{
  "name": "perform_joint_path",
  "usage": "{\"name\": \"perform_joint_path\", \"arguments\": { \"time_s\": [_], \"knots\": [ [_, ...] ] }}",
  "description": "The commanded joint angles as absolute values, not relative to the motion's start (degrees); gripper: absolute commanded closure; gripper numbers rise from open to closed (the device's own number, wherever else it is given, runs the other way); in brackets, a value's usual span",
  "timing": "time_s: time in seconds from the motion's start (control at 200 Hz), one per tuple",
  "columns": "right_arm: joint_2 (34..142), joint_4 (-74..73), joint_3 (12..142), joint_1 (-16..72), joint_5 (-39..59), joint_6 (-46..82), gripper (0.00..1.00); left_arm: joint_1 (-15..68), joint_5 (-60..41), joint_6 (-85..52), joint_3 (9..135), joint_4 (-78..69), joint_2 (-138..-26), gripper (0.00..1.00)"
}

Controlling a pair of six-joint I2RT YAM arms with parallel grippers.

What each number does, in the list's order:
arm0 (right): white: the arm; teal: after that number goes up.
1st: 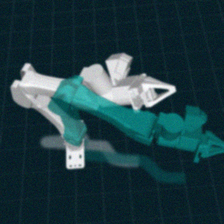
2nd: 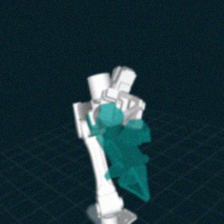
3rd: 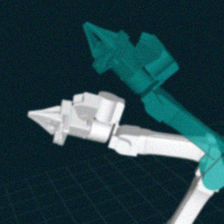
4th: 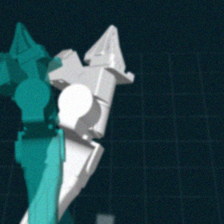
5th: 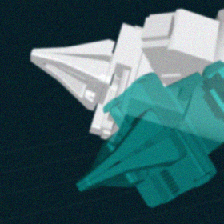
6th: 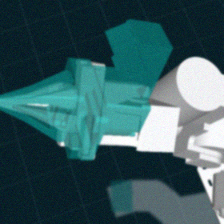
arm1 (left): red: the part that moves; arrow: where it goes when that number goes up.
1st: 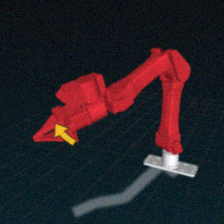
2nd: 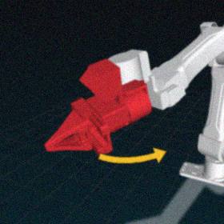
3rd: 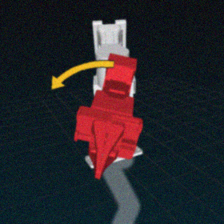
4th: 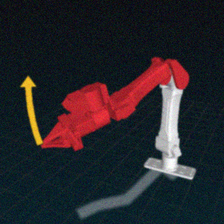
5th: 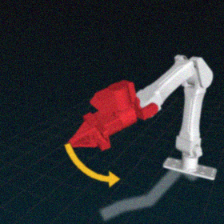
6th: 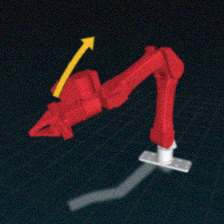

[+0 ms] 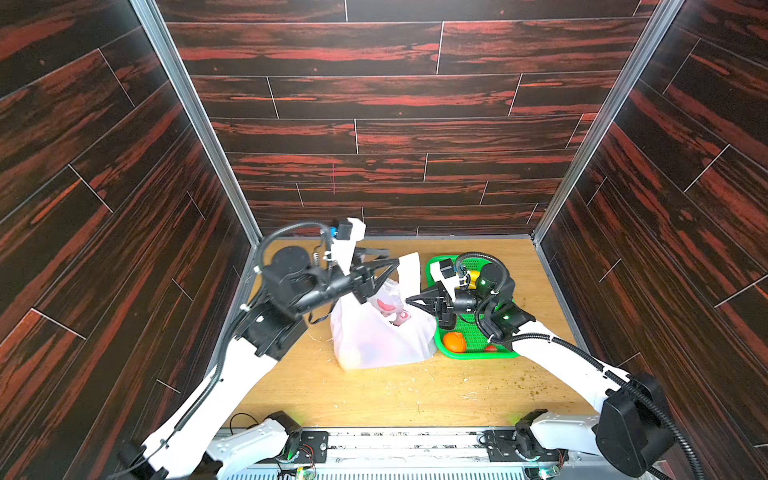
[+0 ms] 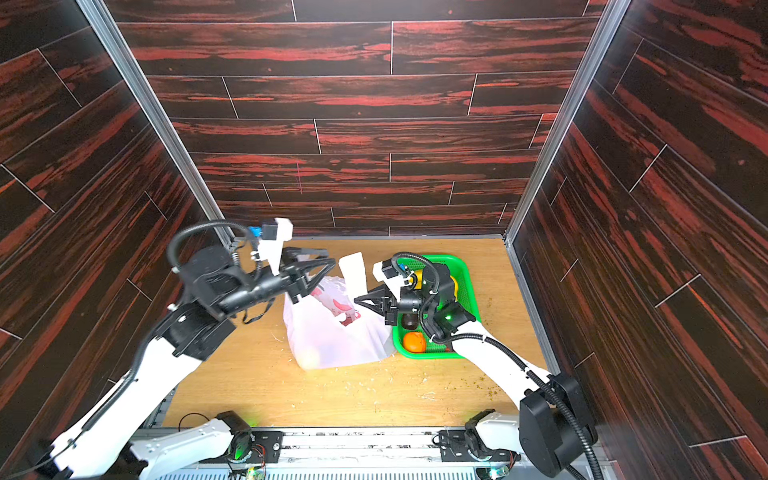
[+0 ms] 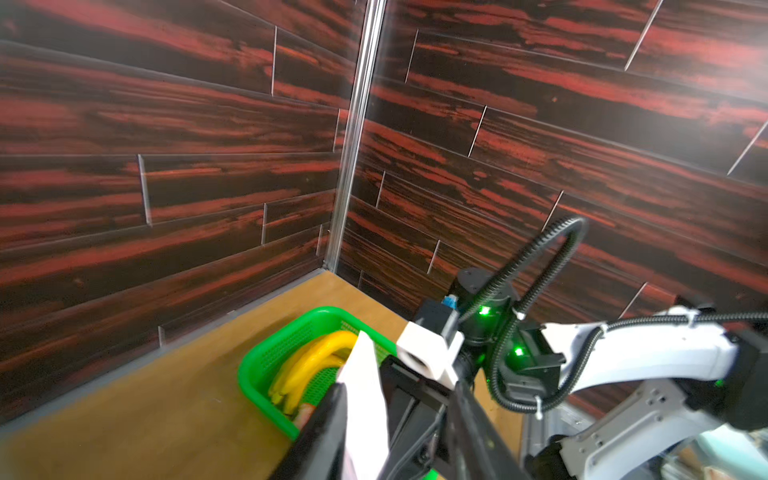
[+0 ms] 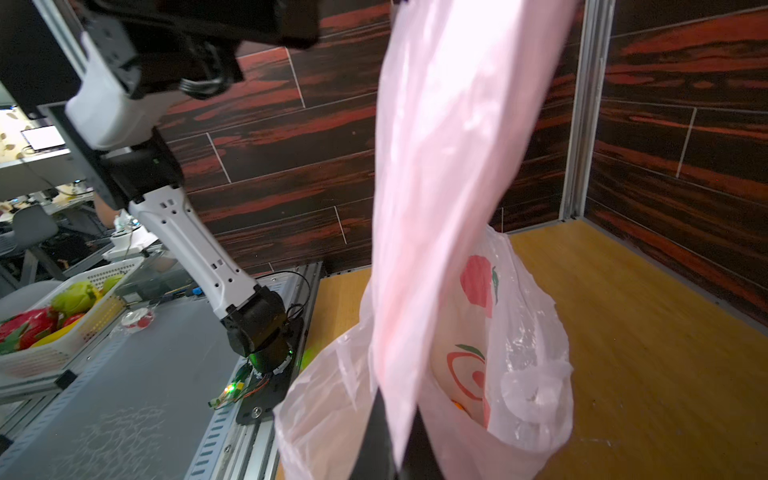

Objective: Place the fake fruits into the plastic bag and tie a complex knot

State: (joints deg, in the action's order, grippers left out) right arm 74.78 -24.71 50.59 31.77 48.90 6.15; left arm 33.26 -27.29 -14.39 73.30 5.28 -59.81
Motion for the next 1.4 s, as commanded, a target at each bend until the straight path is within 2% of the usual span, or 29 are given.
{"name": "perform_joint_path", "arguments": {
  "time_s": [0.0, 0.366, 0.496, 0.621, 0.857, 1.202, 1.398],
  "knots": [
    [72.66, -22.05, 52.36, 31.63, 46.59, 4.86, 1.0, 32.96, -24.51, -12.08, 71.41, 8.5, -55.39, 0.47],
    [70.11, -19.01, 52.21, 30.88, 45.61, 2.72, 1.0, 32.81, 0.93, -8.89, 56.13, 18.86, -37.37, 0.17],
    [70.18, -18.94, 52.54, 30.94, 46.24, 2.89, 1.0, 32.71, 5.27, -10.71, 49.69, 17.55, -32.38, 0.08],
    [70.07, -18.43, 52.51, 30.94, 46.49, 2.89, 1.0, 31.94, 6.68, -12.22, 46.74, 16.96, -31.45, 0.06],
    [69.87, -18.21, 52.48, 30.94, 46.76, 3.07, 1.0, 27.43, -0.35, -13.6, 45.46, 12.7, -35.09, 0.04],
    [69.33, -17.7, 52.44, 30.94, 46.49, 2.49, 1.0, 17.02, -21.02, -19.07, 42.13, -3.84, -44.0, 0.04],
    [68.87, -16.08, 52.78, 30.94, 46.18, 1.41, 1.0, 14.6, -28.29, -21.36, 39.97, -13.61, -48.03, 0.11]
  ]
}}
